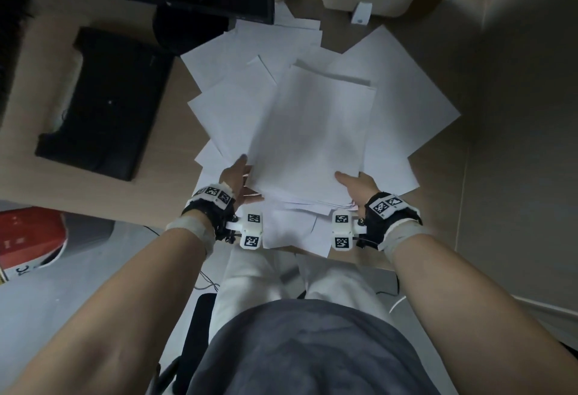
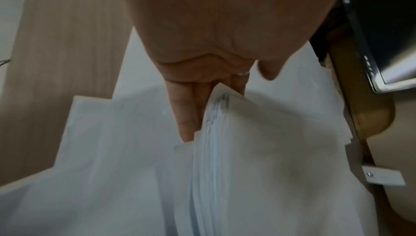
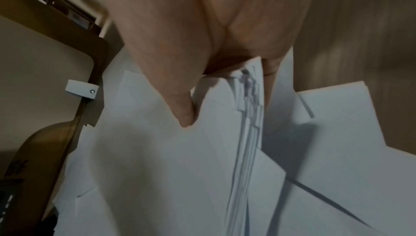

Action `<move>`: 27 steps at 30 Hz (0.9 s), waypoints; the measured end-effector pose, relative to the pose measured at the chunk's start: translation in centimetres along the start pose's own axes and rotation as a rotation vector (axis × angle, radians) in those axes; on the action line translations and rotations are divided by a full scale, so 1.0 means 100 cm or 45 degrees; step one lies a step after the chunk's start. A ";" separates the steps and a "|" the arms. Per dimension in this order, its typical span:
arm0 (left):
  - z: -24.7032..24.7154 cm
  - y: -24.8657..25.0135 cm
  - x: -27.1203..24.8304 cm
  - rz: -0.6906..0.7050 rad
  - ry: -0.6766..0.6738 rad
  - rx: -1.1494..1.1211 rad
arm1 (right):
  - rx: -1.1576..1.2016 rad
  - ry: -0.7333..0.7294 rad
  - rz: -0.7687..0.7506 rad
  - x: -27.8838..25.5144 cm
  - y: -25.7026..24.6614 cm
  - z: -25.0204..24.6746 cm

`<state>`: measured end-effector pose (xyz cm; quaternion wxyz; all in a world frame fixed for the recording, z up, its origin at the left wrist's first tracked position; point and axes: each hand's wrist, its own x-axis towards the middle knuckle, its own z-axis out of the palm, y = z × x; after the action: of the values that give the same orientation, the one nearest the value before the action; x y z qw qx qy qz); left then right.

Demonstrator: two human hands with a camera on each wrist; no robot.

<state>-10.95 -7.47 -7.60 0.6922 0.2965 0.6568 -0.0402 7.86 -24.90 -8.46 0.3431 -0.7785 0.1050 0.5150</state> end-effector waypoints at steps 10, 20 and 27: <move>0.011 0.006 0.005 0.042 -0.081 0.304 | 0.096 0.044 -0.028 0.009 -0.001 -0.002; 0.008 0.014 0.011 -0.059 -0.059 0.354 | 0.052 -0.080 -0.006 0.001 -0.002 -0.011; 0.019 0.011 0.016 -0.036 -0.097 0.558 | -0.001 -0.060 -0.085 0.010 -0.006 -0.010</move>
<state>-8.54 -6.86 -8.78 0.6349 0.4289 0.6098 -0.2027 9.34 -24.91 -8.83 0.3620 -0.7695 0.0707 0.5214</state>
